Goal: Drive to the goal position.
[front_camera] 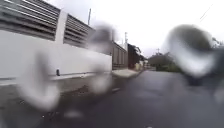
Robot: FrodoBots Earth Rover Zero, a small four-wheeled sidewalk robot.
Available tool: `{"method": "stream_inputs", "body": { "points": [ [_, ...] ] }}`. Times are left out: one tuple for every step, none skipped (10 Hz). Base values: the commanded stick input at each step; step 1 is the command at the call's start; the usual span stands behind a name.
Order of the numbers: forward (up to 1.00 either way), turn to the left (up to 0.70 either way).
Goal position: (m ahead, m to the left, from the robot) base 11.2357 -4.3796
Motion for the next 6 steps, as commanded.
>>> {"method": "stream_inputs", "body": {
  "points": [
    [0.00, 0.00],
    [0.00, 0.00],
    [0.00, 0.00],
    [0.00, 0.00],
    [0.00, -0.04],
    [0.00, -0.55]
  ]
}}
